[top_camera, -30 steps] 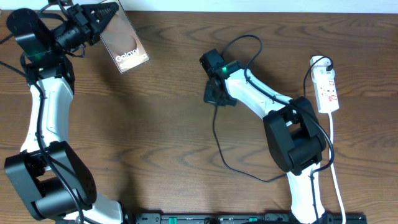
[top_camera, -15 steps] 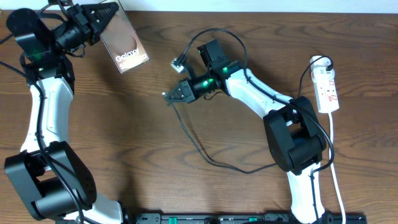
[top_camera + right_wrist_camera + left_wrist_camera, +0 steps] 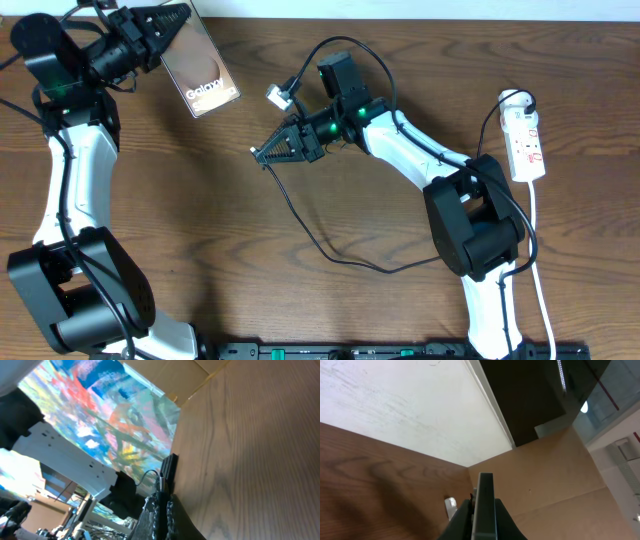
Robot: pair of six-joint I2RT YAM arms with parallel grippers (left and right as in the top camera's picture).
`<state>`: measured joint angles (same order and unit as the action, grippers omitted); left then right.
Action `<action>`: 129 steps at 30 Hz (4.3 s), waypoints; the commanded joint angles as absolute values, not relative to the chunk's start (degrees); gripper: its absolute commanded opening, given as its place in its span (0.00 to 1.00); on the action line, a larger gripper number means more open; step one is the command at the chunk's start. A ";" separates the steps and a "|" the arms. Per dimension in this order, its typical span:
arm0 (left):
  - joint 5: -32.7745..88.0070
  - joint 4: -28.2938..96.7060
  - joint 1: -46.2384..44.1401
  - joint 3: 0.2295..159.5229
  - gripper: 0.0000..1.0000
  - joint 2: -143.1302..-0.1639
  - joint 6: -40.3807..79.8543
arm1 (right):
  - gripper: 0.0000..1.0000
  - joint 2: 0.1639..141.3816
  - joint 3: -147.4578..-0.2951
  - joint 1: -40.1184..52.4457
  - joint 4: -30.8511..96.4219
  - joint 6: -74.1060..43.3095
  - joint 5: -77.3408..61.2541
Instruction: Plug charger to phone and switch on socket
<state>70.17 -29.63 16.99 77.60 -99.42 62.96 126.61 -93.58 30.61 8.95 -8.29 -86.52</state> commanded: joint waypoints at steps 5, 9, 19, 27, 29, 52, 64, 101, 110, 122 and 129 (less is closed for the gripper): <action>70.26 -30.11 17.06 78.98 0.07 -98.17 62.63 | 0.01 126.50 -93.51 30.41 4.95 -13.63 -88.62; 70.30 -30.11 17.06 78.98 0.07 -98.17 62.63 | 0.01 126.50 -93.51 30.35 9.19 -17.93 -76.93; 70.67 -30.11 17.06 78.98 0.07 -98.17 62.61 | 0.01 126.34 -93.58 29.98 38.87 -30.52 -16.10; 70.70 -30.11 17.06 78.98 0.07 -98.17 61.93 | 0.01 126.23 -94.89 30.09 48.47 -38.35 5.61; 70.70 -30.11 17.06 78.98 0.07 -98.17 61.93 | 0.01 126.23 -94.87 30.09 48.64 -38.33 5.67; 71.16 -30.11 17.06 78.98 0.08 -98.17 61.69 | 0.58 126.26 -93.95 32.82 50.33 -44.14 1.48; 71.18 -30.09 17.06 78.98 0.08 -98.17 61.56 | 0.16 126.28 -93.95 32.99 49.71 -44.36 2.87; 71.18 -30.11 17.06 78.98 0.08 -98.17 61.56 | 0.01 126.28 -93.95 32.21 33.87 -6.61 -51.46; 70.91 -30.11 17.08 78.98 0.07 -98.17 61.56 | 0.01 126.28 -93.95 32.18 32.10 8.71 -80.93; 69.14 -30.11 17.06 78.98 0.07 -98.17 61.56 | 0.01 126.28 -93.95 32.18 11.64 -9.78 -89.06; 68.03 -30.13 17.06 78.98 0.08 -98.17 61.54 | 0.01 126.28 -93.95 32.29 -7.77 -34.81 -84.55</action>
